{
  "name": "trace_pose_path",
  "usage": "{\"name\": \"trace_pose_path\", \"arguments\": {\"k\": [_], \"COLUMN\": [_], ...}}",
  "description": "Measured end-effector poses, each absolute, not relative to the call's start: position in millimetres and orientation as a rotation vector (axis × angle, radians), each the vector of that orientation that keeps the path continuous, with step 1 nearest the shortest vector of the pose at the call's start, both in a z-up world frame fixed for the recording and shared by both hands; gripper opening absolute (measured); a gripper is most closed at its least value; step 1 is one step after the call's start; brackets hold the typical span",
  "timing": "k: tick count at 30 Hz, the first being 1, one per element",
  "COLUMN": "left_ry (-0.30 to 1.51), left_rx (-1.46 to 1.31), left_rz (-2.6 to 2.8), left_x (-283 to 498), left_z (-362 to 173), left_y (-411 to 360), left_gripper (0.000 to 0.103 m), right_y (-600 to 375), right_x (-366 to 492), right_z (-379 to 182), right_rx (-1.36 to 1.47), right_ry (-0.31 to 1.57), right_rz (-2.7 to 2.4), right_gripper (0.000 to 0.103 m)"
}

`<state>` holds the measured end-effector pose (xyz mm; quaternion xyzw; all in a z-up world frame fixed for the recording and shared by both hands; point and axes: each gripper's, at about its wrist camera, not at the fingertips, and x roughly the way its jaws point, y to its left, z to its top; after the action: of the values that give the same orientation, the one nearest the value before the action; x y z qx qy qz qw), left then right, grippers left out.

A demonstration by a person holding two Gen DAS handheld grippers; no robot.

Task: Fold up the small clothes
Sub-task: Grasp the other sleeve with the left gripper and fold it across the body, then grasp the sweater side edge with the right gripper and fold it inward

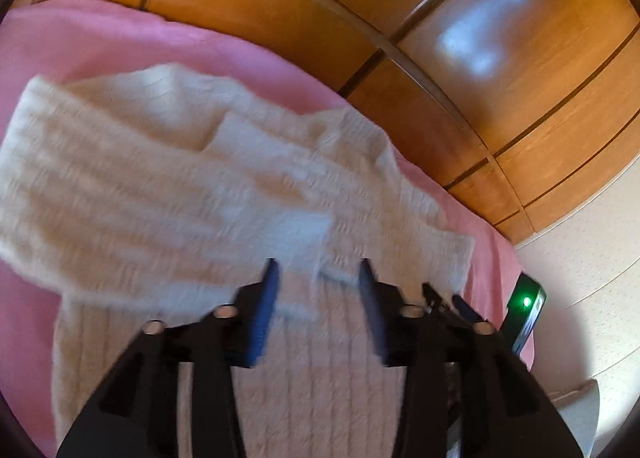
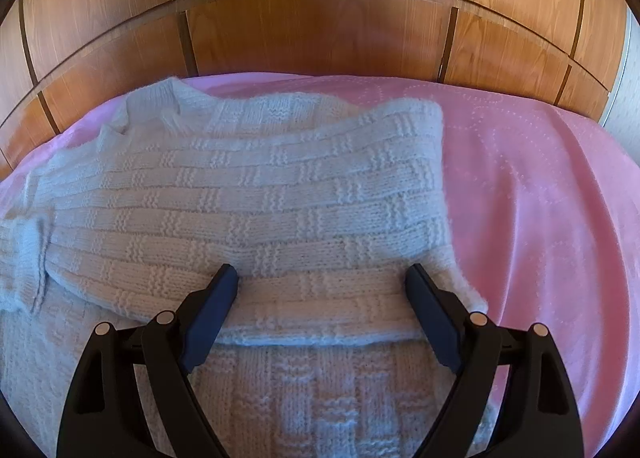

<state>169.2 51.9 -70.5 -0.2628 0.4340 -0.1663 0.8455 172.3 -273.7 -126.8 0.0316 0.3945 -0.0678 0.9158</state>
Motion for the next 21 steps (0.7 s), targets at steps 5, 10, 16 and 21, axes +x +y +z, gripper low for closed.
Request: {"name": "trace_pose_path", "arguments": {"k": [5, 10, 16, 21], "left_ry": [0.912, 0.914, 0.92, 0.918], "left_rx": [-0.51, -0.476, -0.458, -0.404], "left_rz": [-0.281, -0.206, -0.191, -0.192], "left_x": [127.8, 99.8, 86.0, 84.9], "left_z": [-83.0, -93.0, -101.1, -104.9], "left_y": [77.4, 99.8, 106.5, 101.2], "left_gripper": [0.044, 0.044, 0.044, 0.044], "right_y": [-270.6, -221.6, -135.3, -105.9], "right_x": [167.9, 155.3, 180.3, 192.6], "right_z": [-115.4, -90.1, -114.5, -115.6], "right_rx": [0.055, 0.201, 0.269, 0.22], "right_ry": [0.793, 0.778, 0.973, 0.989], "right_rz": [-0.138, 0.197, 0.421, 0.393], "right_gripper": [0.081, 0.061, 0.044, 0.006]}}
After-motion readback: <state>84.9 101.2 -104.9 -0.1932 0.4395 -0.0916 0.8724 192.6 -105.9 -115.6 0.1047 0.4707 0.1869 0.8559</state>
